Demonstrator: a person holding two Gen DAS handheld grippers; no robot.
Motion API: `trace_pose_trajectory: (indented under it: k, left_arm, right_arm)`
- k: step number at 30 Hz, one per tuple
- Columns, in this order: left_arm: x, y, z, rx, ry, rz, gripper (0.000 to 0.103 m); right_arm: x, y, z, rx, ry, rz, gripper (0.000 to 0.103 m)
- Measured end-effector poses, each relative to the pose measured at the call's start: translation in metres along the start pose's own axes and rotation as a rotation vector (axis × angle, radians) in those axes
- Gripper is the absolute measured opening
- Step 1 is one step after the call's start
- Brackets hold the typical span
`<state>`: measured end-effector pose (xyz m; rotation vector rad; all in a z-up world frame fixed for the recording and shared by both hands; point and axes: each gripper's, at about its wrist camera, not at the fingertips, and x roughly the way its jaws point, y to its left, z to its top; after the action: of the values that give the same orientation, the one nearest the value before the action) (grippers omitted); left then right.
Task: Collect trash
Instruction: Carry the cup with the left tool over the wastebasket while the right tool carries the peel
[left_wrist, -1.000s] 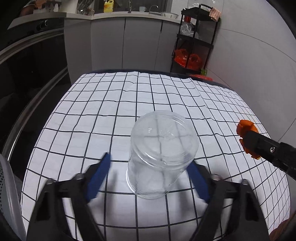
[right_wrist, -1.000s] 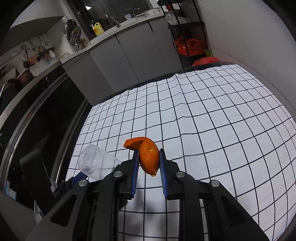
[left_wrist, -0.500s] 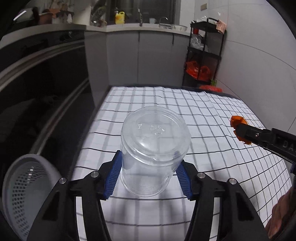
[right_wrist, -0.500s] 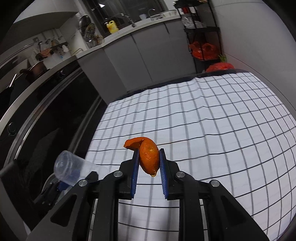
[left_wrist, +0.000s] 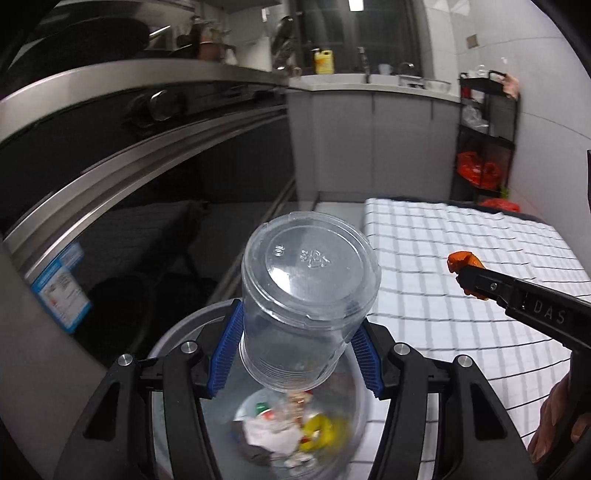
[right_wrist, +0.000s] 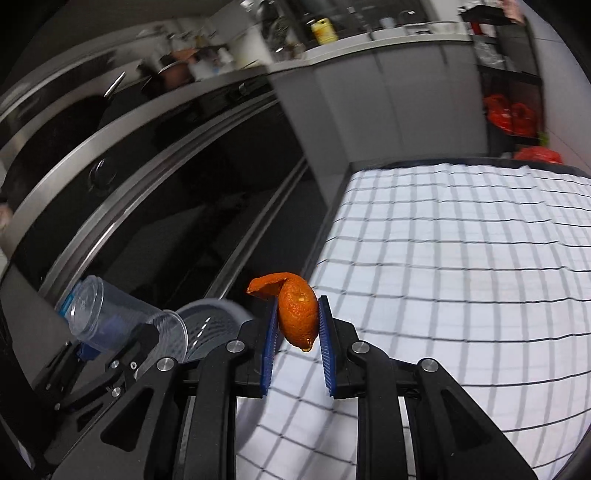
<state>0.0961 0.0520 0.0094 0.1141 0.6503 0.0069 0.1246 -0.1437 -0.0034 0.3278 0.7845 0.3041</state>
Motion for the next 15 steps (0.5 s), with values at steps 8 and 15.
trace_pose_trajectory:
  k: [8, 15]
  left_arm:
    - [0.008, 0.053, -0.024, -0.084, 0.067, 0.058, 0.055]
    - [0.011, 0.068, -0.034, -0.116, 0.095, 0.079, 0.057]
  right_arm:
    - [0.037, 0.056, -0.019, -0.110, 0.092, 0.072, 0.021]
    - [0.054, 0.076, -0.034, -0.160, 0.151, 0.093, 0.021]
